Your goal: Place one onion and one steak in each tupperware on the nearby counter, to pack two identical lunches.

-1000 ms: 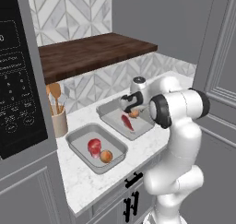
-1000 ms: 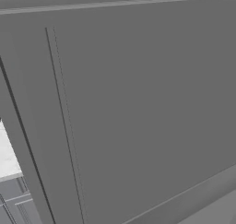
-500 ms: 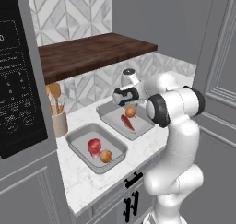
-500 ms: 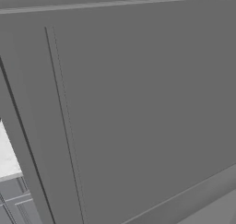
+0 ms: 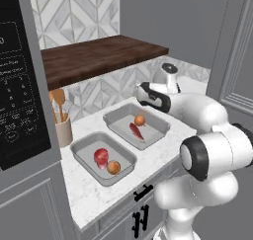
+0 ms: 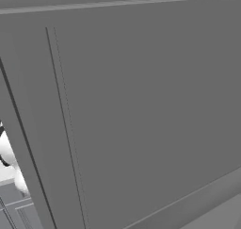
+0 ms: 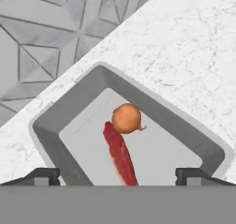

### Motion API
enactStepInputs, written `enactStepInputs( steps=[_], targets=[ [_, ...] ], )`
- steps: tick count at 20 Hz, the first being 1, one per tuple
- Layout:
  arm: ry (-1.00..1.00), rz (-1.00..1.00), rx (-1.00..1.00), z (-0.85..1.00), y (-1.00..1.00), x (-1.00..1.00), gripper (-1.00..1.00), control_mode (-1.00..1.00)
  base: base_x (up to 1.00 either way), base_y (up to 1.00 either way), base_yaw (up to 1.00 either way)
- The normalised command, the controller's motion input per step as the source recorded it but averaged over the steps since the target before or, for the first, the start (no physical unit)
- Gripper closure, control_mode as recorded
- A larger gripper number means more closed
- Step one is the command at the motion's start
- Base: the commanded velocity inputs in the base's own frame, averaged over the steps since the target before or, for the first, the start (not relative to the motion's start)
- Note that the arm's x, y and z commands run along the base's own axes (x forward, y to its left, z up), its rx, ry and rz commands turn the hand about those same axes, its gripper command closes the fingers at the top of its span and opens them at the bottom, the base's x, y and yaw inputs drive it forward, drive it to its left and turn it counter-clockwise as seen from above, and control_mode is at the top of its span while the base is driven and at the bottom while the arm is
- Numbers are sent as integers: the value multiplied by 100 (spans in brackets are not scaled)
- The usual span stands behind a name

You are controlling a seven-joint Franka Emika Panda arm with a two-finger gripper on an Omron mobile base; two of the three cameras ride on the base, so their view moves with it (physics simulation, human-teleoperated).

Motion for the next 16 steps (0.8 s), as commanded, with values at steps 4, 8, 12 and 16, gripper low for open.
enactStepInputs(
  steps=[4,8,12,16],
  targets=[
    [-47,0,4,98,-6,-100,-100,-100,0,0,0],
    [-39,3,1,77,4,-88,-100,-100,0,0,0],
    [-4,0,0,0,0,-7,-100,-100,0,0,0],
    [-81,9,-15,0,15,-71,-100,-100,0,0,0]
  ],
)
